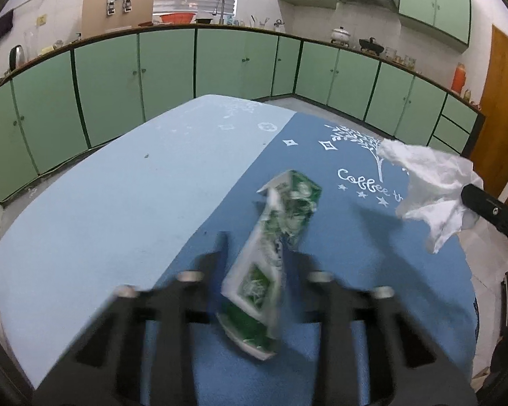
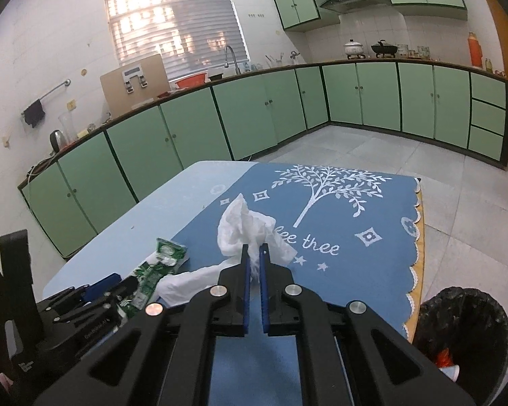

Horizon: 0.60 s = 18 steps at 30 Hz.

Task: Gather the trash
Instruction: 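Grasp the white tissue with the right gripper while the left grasps the green milk carton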

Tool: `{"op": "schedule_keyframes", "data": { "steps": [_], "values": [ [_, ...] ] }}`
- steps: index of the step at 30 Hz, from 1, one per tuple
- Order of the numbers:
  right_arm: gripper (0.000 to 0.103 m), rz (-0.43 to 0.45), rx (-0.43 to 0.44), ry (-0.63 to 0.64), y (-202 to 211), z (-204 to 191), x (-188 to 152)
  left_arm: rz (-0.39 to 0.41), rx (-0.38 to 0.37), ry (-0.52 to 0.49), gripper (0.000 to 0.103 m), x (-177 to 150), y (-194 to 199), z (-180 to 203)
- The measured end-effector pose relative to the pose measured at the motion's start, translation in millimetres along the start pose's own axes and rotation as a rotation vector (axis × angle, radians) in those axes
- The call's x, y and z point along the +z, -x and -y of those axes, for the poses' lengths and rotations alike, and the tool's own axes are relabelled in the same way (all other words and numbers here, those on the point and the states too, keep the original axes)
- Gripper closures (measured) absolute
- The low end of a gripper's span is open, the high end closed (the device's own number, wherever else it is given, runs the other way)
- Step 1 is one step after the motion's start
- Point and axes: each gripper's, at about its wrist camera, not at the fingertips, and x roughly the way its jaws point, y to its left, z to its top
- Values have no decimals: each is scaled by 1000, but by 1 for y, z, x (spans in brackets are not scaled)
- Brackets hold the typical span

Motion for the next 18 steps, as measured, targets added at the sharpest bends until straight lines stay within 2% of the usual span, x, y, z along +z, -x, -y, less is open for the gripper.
{"op": "schedule_keyframes", "data": {
  "steps": [3,7,8,9,10,11,15,18],
  "values": [
    [98,-2,0,1,0,0,-2,14,-23,2,99,-5,6,3],
    [98,-4,-4,1,2,0,-2,33,-34,11,98,-9,16,2],
    [98,-4,-4,-1,1,1,-2,30,-39,19,85,-9,17,1],
    [98,-5,-4,-1,1,2,-2,21,-40,31,57,-10,17,-1],
    [98,-5,-3,0,1,1,-3,23,-36,40,46,-11,17,-2],
    [98,-7,-2,0,0,1,-3,27,-29,45,40,-11,17,-3],
    [98,-11,2,1,-2,0,-4,-3,-18,45,38,-9,9,2],
    [98,-9,6,1,-2,1,-5,-68,5,50,38,-9,-5,5]
  ]
}}
